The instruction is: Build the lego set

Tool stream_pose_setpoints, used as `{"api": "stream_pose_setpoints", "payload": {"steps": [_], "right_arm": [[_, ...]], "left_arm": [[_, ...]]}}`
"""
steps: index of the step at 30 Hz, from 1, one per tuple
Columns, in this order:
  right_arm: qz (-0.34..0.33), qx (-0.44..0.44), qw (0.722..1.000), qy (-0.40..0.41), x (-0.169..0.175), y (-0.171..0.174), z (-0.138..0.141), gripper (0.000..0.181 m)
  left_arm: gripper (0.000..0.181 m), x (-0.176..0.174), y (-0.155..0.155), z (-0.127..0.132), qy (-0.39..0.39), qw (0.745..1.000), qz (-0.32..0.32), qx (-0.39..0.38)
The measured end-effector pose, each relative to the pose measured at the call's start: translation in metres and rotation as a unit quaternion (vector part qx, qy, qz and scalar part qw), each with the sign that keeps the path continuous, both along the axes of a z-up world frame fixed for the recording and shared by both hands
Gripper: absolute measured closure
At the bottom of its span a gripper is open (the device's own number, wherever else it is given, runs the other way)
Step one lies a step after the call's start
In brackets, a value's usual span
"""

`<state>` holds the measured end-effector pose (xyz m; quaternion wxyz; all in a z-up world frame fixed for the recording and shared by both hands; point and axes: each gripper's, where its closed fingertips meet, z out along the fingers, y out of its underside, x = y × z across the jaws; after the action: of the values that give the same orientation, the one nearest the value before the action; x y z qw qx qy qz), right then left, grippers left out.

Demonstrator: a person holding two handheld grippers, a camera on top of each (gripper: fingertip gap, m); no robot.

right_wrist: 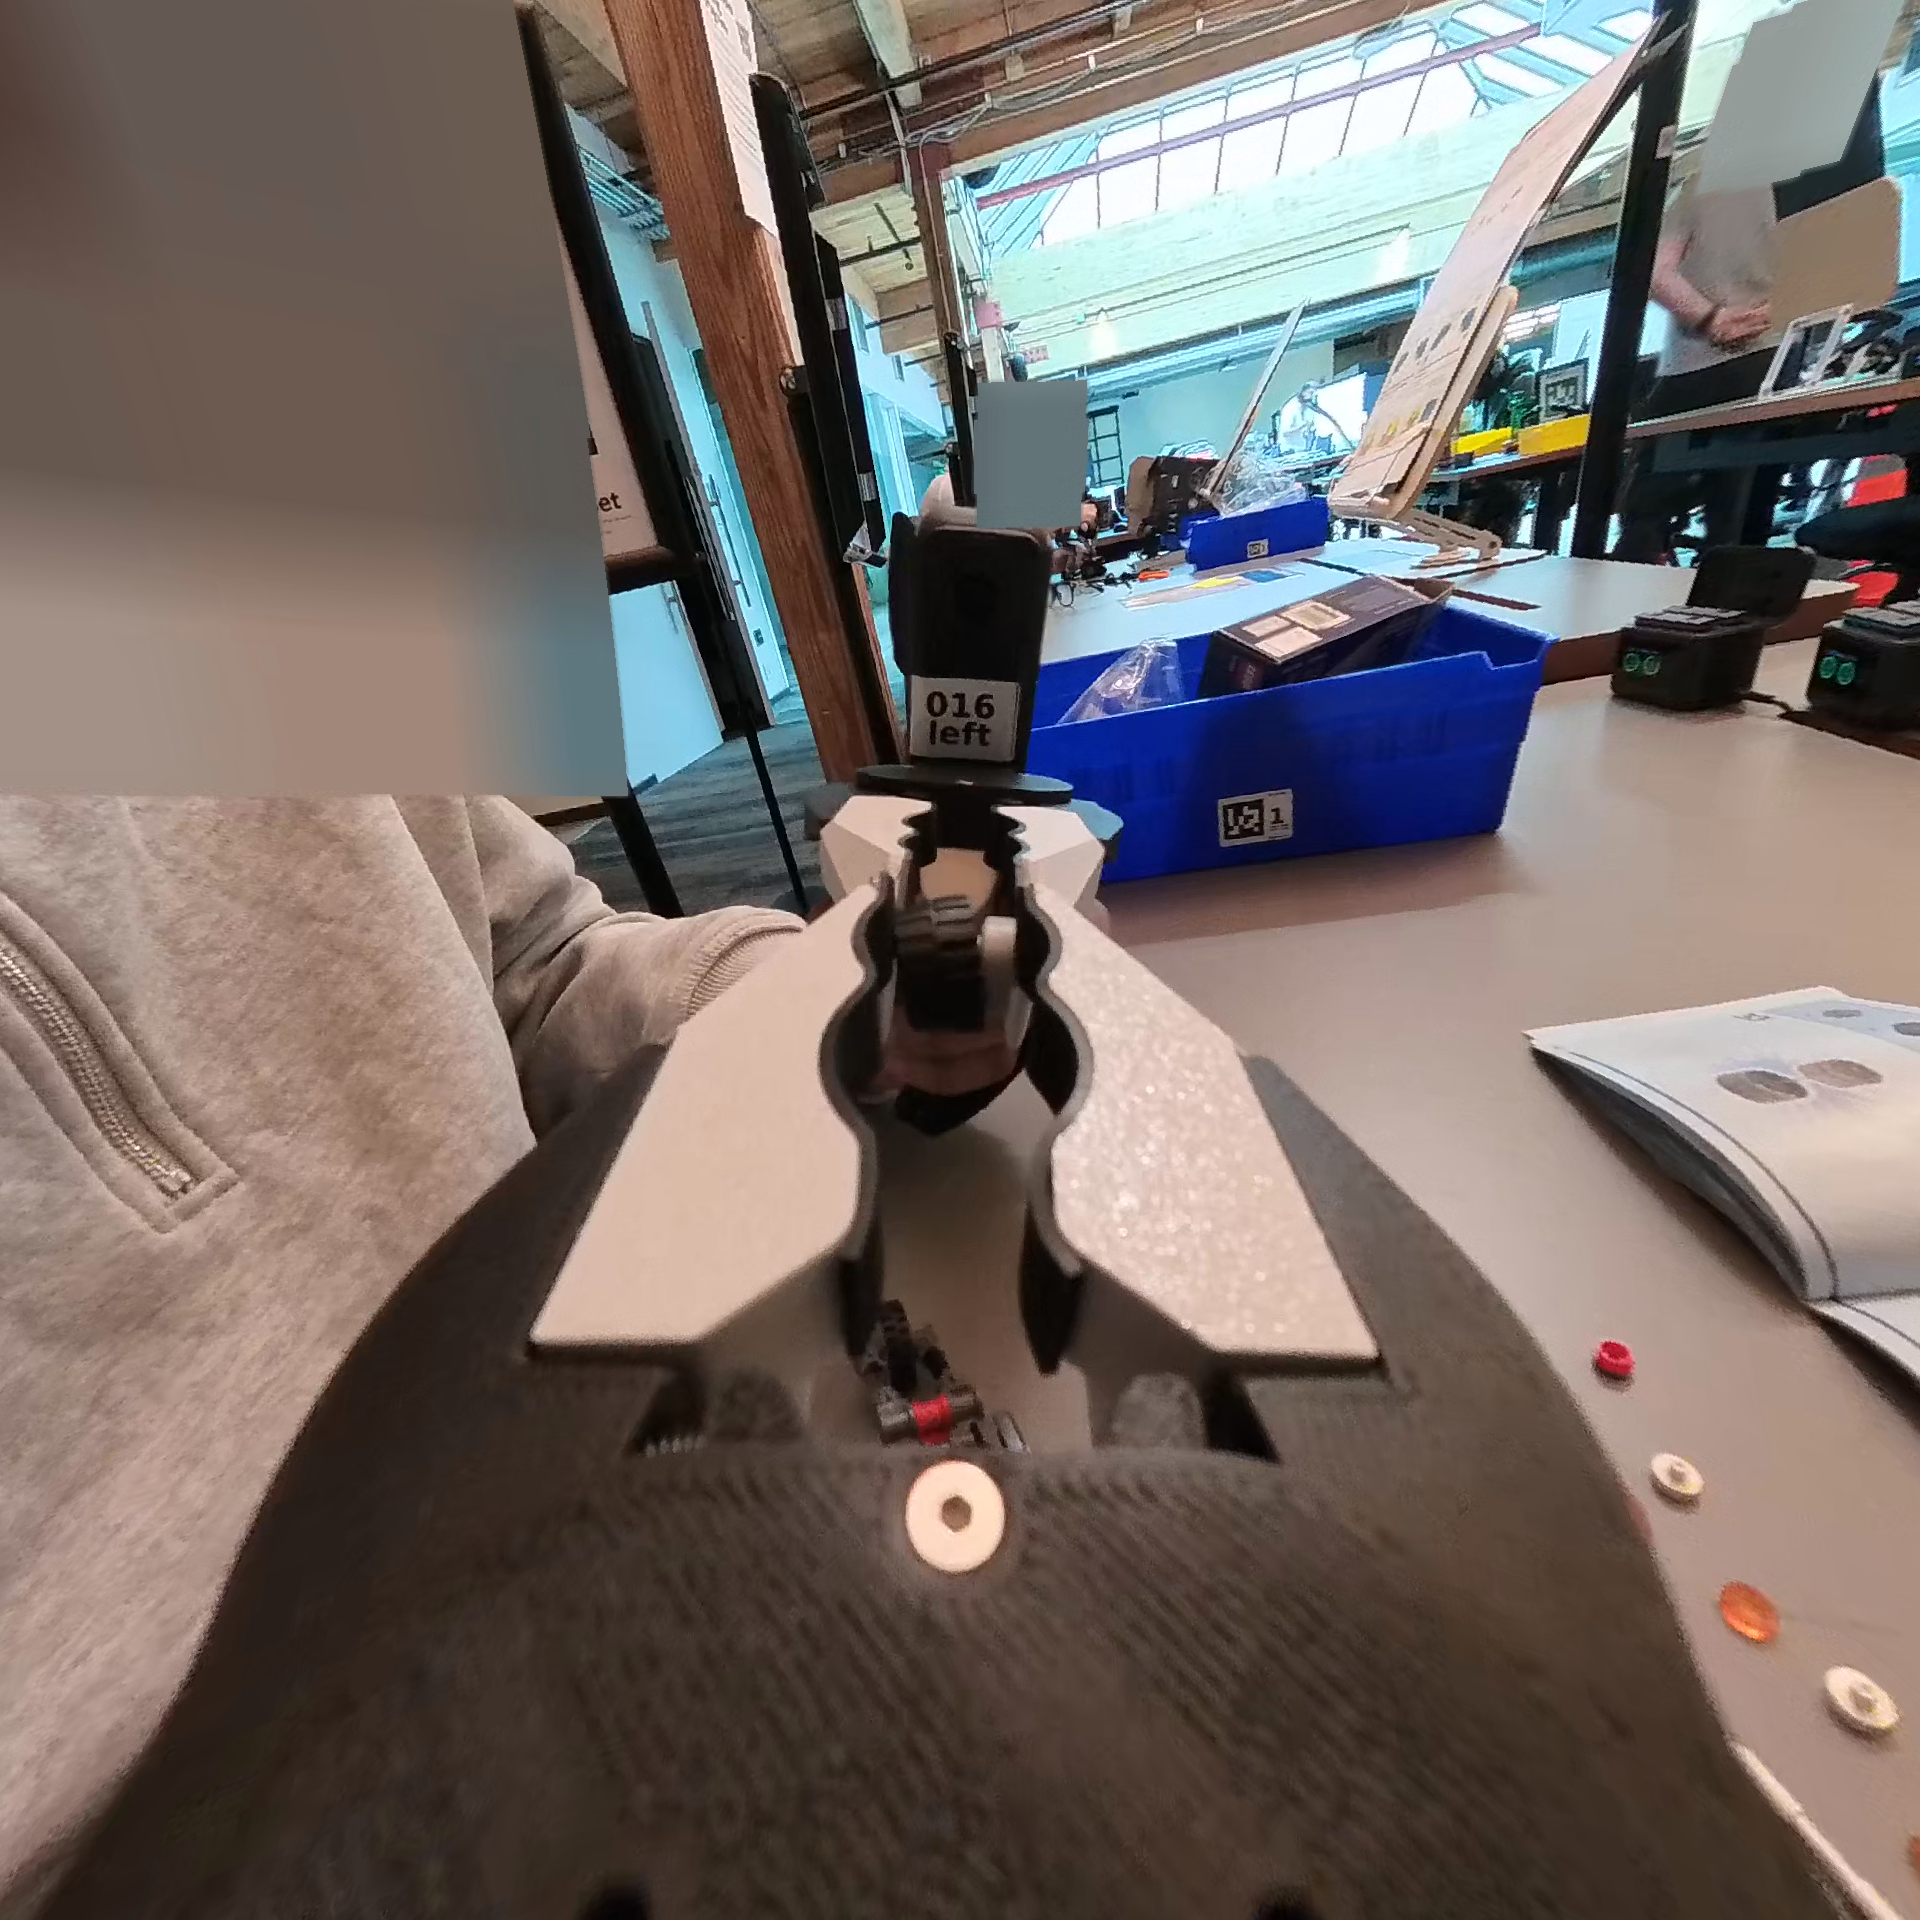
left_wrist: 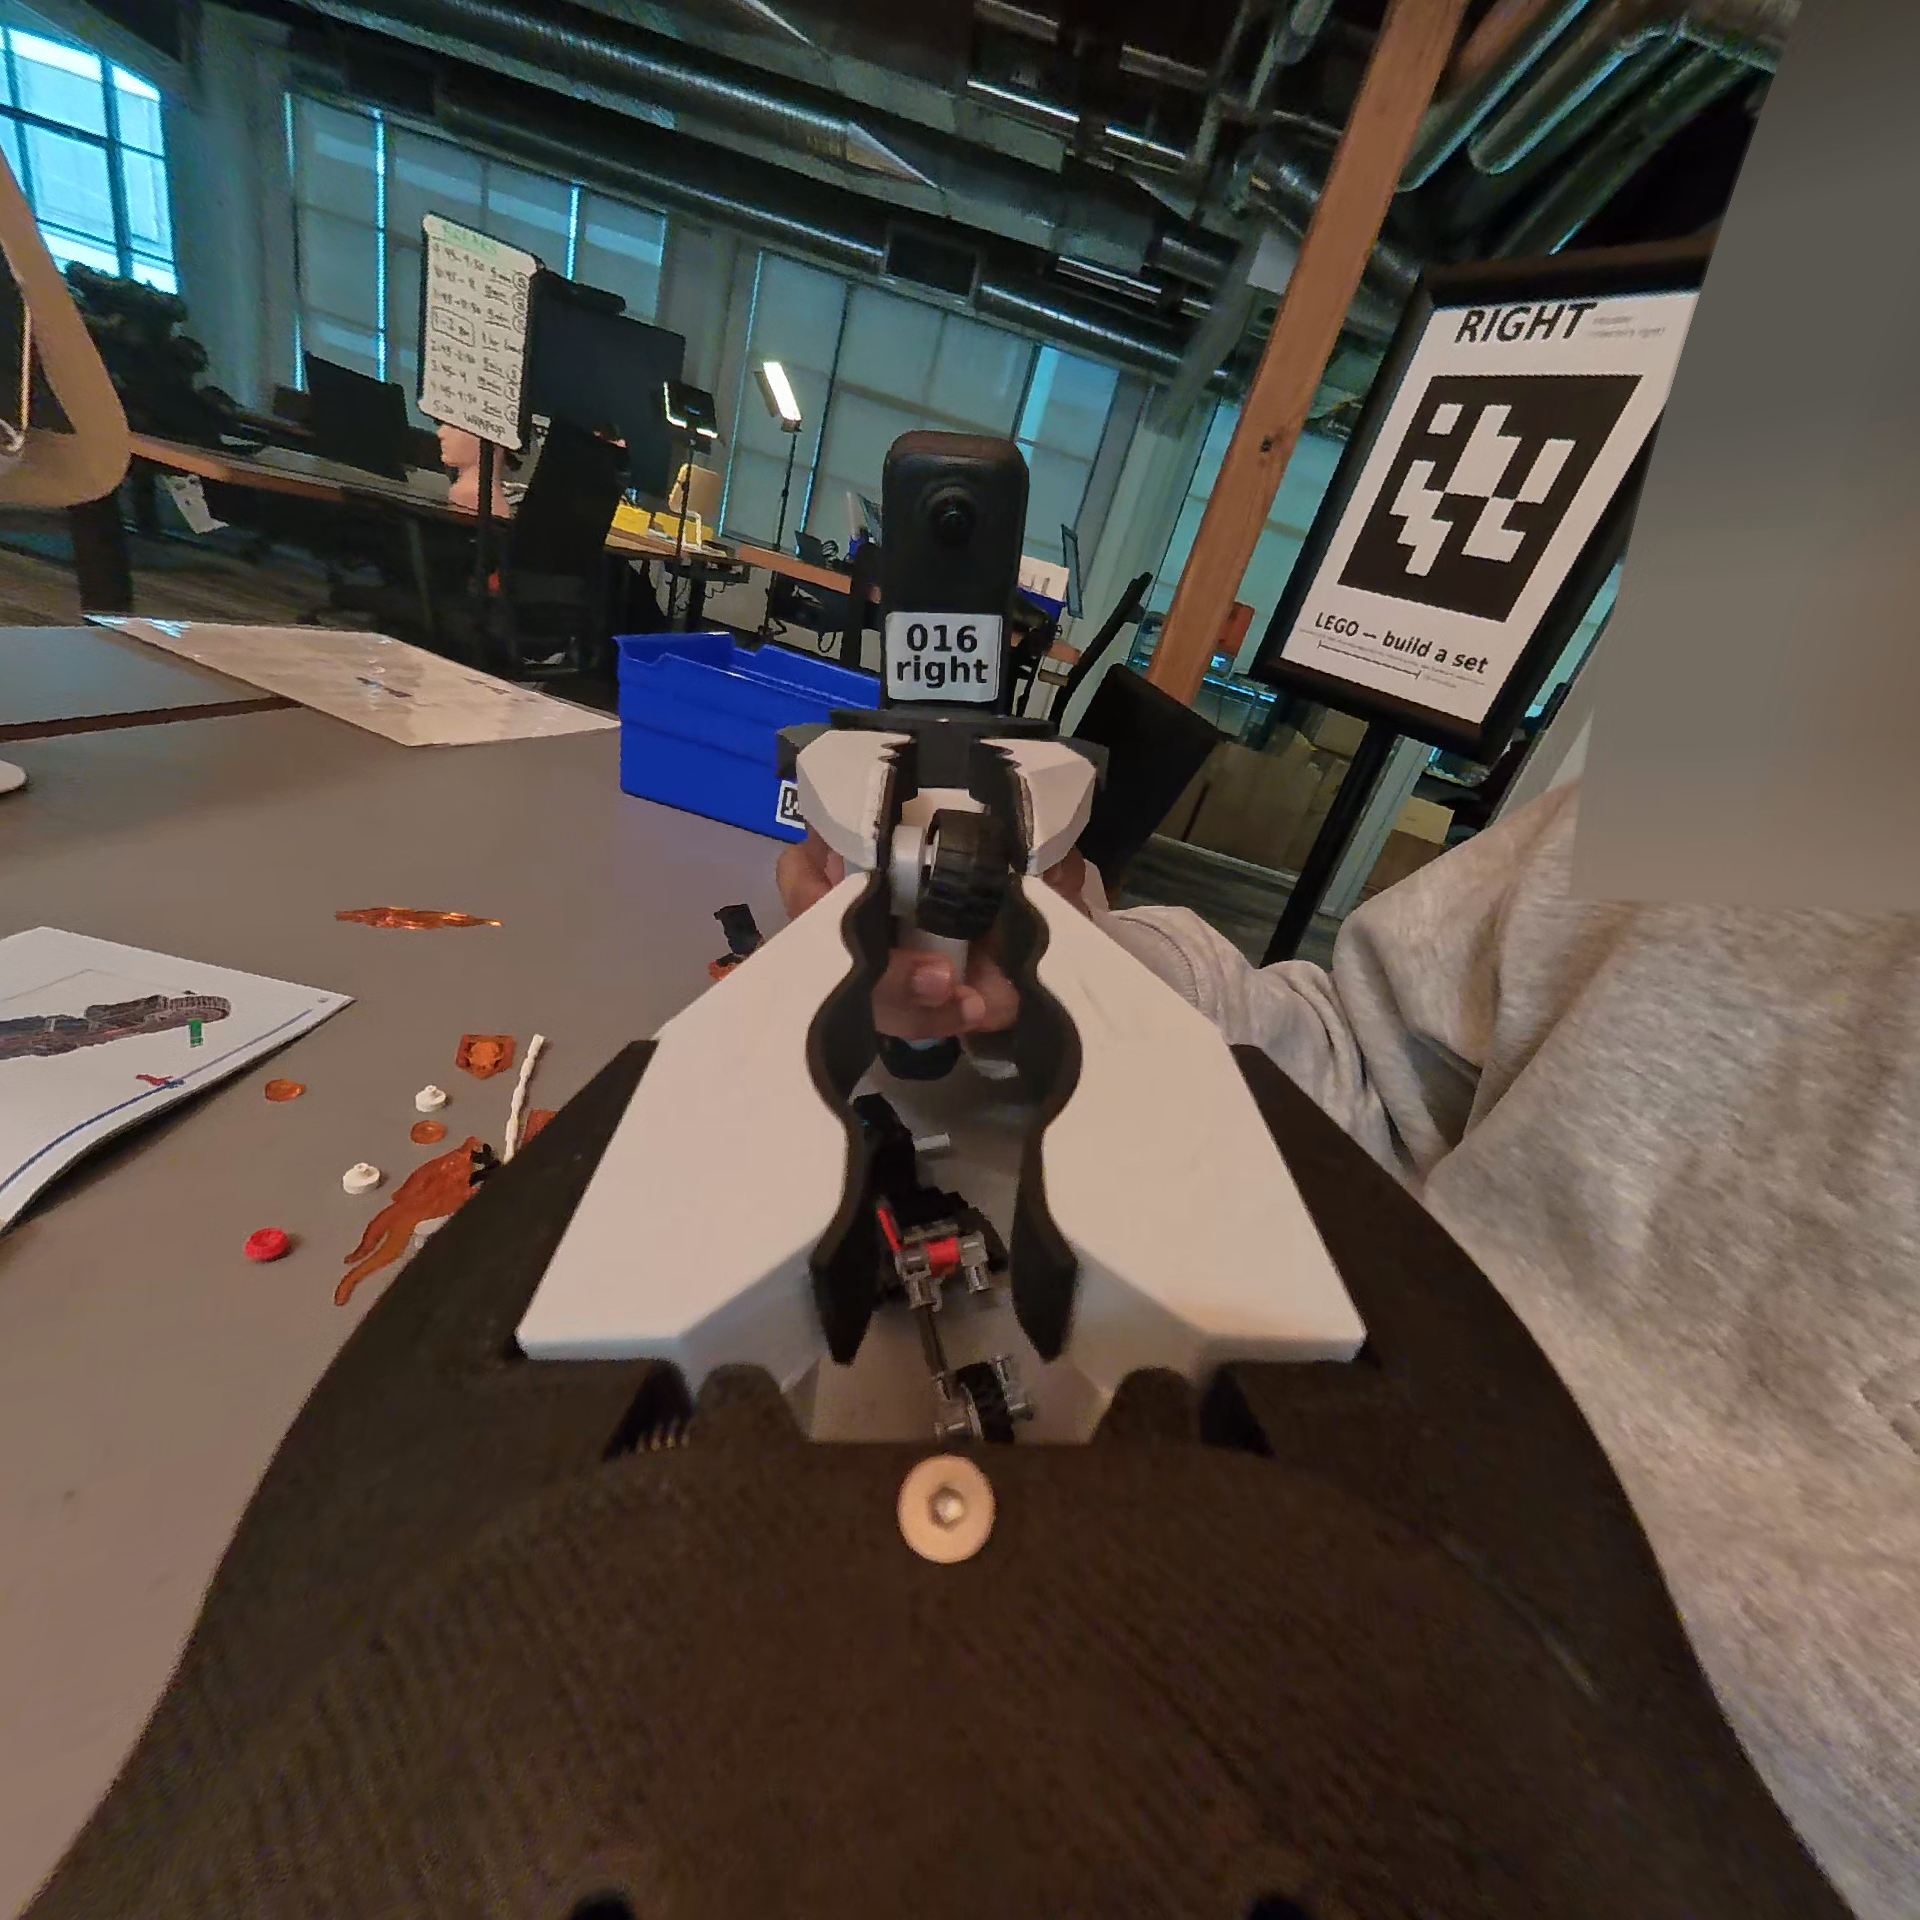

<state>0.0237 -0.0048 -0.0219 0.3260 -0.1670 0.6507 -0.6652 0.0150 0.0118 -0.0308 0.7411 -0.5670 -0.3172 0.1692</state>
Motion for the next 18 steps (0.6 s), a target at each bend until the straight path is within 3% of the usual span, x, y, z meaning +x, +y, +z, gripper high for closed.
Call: {"api": "stream_pose_setpoints", "payload": {"steps": [18], "right_arm": [[0.0,-0.042,0.999,0.029,0.013,0.01,0.013,0.163]], "left_arm": [[0.163,0.014,0.008,0.015,0.001,0.994,-0.081,0.073]]}}
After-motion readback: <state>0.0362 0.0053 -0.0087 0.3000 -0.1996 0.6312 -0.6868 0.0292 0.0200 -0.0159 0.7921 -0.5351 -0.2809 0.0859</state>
